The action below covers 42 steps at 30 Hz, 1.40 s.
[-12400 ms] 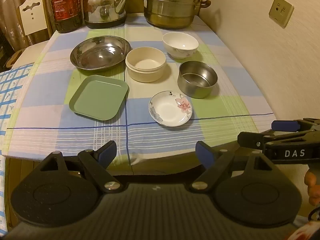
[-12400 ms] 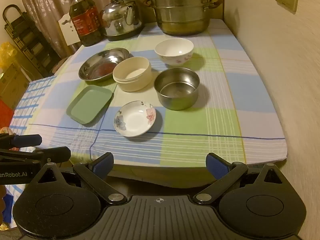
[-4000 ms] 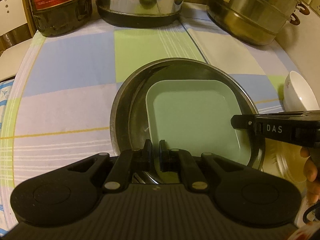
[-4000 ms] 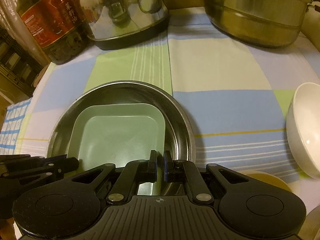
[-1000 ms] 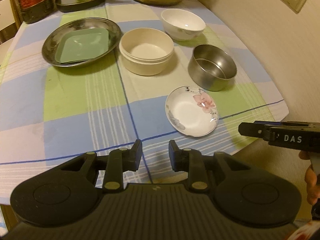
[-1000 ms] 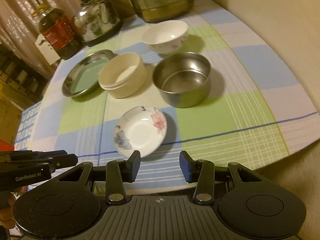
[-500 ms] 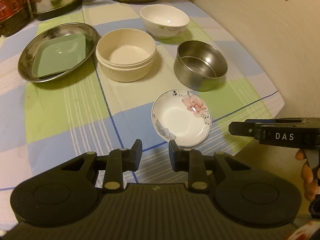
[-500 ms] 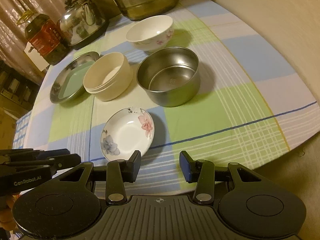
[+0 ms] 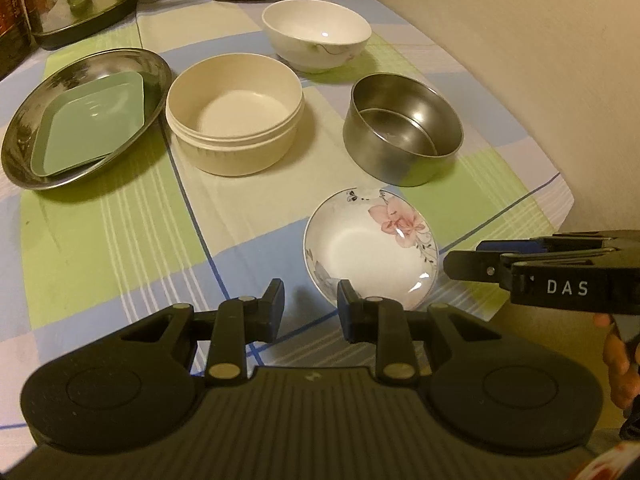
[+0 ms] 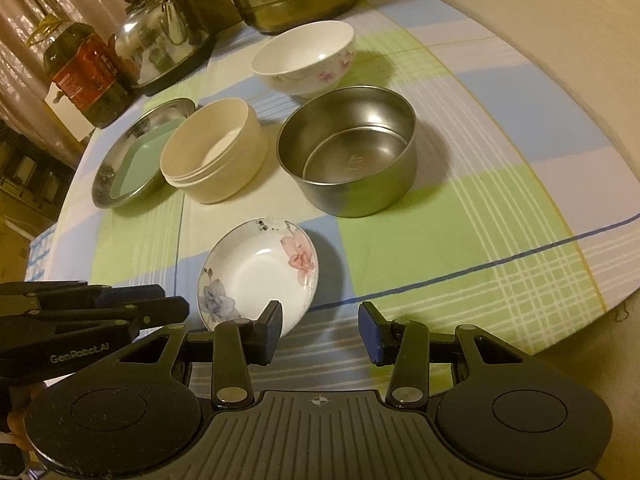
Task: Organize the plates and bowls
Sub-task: 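Close the left gripper on the rim of the flowered saucer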
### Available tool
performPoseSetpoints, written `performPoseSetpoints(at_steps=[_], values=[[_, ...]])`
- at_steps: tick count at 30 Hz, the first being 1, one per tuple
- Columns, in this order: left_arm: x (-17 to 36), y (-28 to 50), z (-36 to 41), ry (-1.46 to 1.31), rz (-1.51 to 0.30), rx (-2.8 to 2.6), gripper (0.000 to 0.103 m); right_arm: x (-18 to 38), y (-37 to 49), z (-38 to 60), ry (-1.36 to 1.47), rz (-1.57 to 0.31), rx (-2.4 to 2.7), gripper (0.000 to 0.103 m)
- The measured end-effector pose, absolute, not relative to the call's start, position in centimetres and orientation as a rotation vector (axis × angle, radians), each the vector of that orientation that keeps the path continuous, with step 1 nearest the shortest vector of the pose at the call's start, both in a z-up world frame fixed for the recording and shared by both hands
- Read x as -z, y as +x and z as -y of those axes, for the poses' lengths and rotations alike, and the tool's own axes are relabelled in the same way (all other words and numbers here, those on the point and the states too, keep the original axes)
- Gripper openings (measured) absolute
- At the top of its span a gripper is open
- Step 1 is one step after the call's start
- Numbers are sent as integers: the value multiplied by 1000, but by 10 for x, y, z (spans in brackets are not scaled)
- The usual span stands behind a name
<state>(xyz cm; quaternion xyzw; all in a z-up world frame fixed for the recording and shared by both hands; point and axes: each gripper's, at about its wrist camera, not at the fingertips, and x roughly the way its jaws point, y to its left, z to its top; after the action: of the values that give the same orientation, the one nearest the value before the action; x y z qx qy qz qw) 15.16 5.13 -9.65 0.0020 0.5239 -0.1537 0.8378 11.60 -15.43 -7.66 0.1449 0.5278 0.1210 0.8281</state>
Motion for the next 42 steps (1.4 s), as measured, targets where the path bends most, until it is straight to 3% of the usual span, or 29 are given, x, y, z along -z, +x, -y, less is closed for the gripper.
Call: performPoseSetpoints(at_steps=[5, 7, 13, 28, 42], values=[[105, 159, -52, -3, -1123, 338, 25, 82, 120, 151, 308, -1118, -250, 41], [109, 163, -52, -7, -1132, 339, 25, 84, 123, 148, 309, -1119, -253, 34], [118, 172, -51, -18, -1137, 353, 24, 93, 130, 140, 295, -1122, -246, 24], [124, 182, -49, -39, -1146, 376, 10, 101, 136, 134, 284, -1136, -238, 10], [123, 183, -51, -44, -1146, 364, 10, 101, 140, 129, 262, -1132, -236, 8]])
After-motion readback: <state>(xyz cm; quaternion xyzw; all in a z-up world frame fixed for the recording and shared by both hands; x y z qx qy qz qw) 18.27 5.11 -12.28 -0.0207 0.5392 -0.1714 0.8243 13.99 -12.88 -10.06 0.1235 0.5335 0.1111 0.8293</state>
